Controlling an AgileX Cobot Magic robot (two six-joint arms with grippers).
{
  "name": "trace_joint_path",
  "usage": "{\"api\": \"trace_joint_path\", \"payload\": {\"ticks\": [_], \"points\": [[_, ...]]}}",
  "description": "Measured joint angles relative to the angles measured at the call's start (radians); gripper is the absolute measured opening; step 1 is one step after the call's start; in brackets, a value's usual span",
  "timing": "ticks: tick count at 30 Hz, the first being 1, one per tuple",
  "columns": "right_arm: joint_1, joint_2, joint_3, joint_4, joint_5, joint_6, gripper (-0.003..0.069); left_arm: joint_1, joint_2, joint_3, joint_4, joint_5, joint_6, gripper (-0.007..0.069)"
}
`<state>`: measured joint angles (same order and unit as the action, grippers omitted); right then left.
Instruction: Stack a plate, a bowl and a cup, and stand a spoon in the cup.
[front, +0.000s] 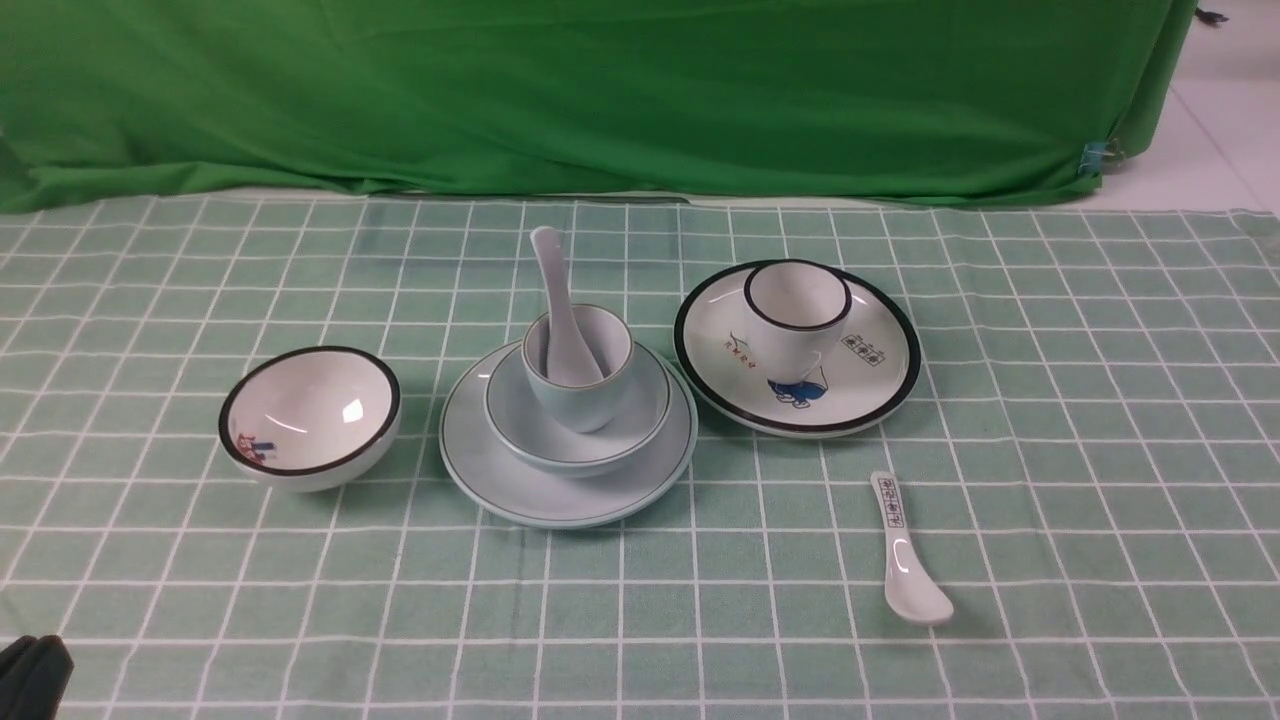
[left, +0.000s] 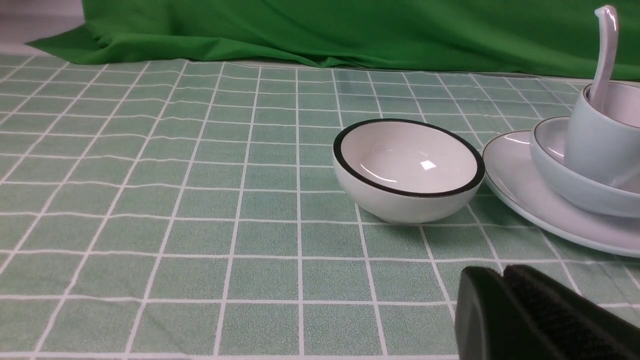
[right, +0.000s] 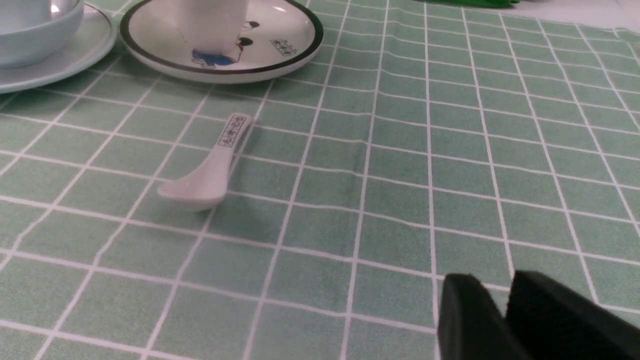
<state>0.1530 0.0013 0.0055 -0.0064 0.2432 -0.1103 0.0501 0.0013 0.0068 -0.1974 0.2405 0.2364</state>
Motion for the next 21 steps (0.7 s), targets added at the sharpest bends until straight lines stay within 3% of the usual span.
{"api": "trace_joint_path", "payload": {"ticks": [21], "points": [[0.000, 0.000, 0.000, 0.000, 0.000, 0.000, 0.0220, 0.000, 0.000, 0.000, 0.000, 0.000, 0.004, 0.0018]]}}
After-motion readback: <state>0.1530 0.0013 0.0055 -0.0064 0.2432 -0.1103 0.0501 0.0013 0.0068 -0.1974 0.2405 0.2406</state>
